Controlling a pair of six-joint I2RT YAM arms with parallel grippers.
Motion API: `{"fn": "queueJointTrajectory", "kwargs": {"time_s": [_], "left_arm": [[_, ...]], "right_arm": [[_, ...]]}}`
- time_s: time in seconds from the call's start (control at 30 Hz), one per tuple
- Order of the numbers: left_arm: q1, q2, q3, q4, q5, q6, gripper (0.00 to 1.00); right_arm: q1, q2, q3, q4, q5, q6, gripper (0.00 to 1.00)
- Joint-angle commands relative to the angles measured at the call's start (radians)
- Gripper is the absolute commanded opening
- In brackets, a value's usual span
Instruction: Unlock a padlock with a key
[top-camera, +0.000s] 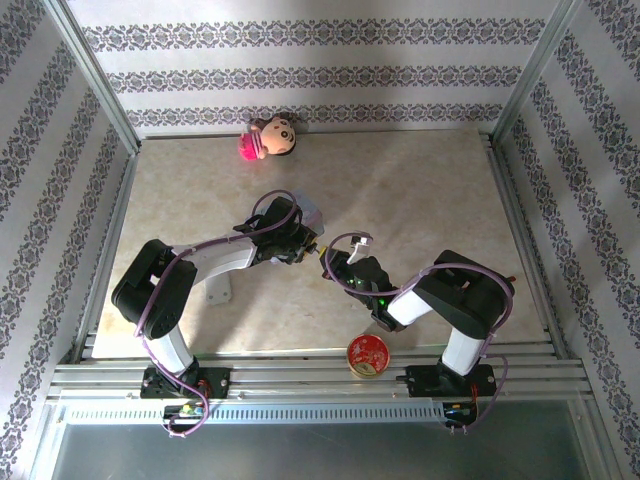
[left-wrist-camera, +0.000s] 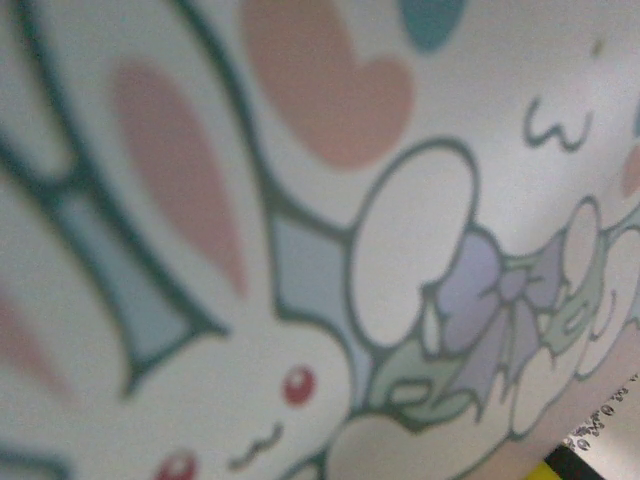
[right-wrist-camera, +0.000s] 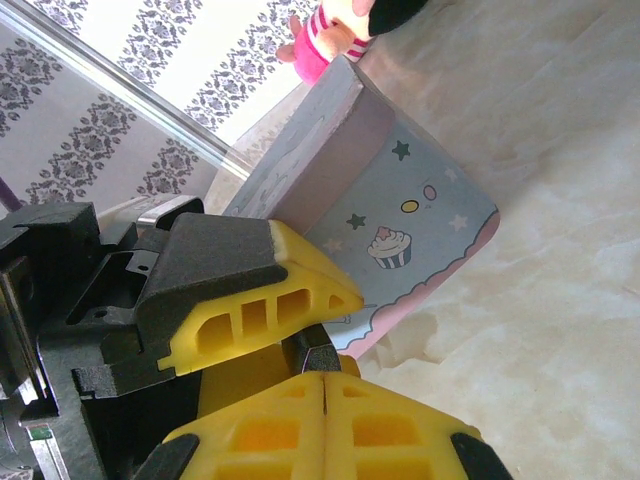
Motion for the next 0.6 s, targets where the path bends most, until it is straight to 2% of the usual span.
{"fn": "queueJointTrajectory", "kwargs": {"time_s": [0.0,0.57], "left_arm": [[-0.005,0.025,-0.01,0.011,0.119,-0.095,0.07],[-0.005,0.032,-0.003,0.009,0.125,-0.091,0.07]], "right_arm": [[0.01,0.013,0.015,0.041,0.028,-0.02,0.0],[0.01,0.042,0.049,0.041,0.013,-0.028,0.0]]}}
